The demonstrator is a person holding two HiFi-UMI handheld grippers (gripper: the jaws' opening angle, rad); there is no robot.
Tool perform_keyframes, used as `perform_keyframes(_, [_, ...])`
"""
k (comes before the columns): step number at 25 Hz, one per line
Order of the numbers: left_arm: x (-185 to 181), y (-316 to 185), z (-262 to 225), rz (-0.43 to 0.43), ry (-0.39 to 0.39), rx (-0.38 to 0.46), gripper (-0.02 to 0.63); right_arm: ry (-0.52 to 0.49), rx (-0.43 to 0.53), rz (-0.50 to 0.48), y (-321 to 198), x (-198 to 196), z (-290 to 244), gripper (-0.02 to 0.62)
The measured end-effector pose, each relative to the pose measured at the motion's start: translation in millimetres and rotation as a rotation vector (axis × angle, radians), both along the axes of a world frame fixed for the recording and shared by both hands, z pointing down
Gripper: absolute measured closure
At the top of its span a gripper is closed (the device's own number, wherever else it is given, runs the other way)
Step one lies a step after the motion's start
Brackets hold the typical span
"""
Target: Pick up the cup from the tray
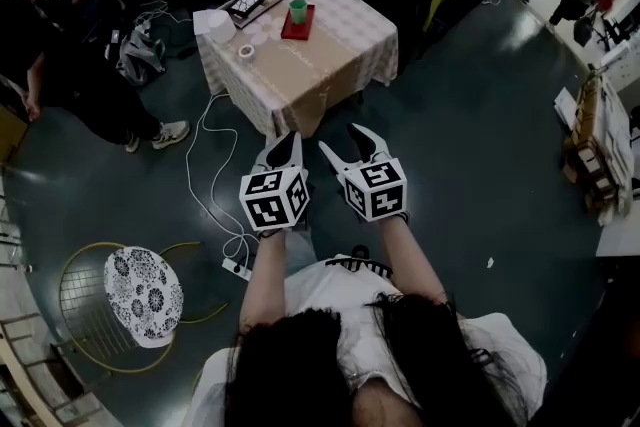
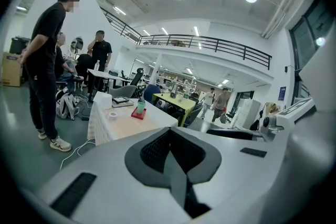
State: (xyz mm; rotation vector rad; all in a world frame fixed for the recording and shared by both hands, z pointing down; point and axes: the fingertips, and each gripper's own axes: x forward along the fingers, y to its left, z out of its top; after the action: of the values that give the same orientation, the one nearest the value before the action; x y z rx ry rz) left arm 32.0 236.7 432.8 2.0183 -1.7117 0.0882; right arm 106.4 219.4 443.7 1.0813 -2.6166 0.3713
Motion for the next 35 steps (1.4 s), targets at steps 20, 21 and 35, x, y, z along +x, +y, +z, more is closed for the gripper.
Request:
perform_keyframes(20, [-97.1, -154.7, 3.4, 0.073, 0.033, -0.026, 0.597, 0.038, -0.037, 0.085, -146.8, -93.1, 4.5, 0.331])
perform_keyframes(21, [-101.9, -160.3, 3.1, 0.078, 0.031, -0.024, 0.597, 0.036, -0.035, 0.09, -153.0, -98.2, 4.1, 0.33])
perform_keyframes(35, [-138.4, -203.6, 7.1, 0.119, 0.026, -0.024, 0.597, 0.036, -0.019, 0.146, -196.1, -134.5, 1.9, 0.33])
